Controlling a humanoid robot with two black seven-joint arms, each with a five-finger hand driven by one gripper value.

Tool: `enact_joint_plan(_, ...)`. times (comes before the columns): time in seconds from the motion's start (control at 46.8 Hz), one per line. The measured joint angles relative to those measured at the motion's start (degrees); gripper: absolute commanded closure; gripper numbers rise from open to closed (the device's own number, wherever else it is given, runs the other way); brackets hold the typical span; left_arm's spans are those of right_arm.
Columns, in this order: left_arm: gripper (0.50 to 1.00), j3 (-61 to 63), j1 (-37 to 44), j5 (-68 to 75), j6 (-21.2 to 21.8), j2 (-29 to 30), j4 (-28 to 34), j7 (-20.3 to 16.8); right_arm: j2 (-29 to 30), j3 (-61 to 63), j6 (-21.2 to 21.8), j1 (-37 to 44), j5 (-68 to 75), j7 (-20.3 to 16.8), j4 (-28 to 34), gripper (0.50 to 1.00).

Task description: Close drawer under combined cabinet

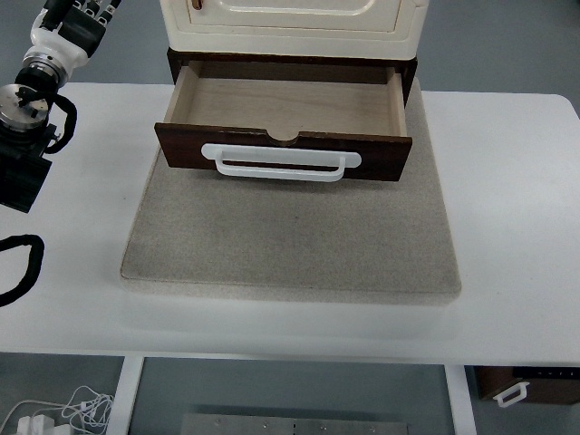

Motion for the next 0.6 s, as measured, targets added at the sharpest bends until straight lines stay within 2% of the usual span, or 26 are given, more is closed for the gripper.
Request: enact_joint_plan(0.599,0.5,0.05,-0.15,-0.04,0.0,0.16,0.63,0.08,0.0,0.0,0.03,0.0,0.0,0.0,0.0,0.548)
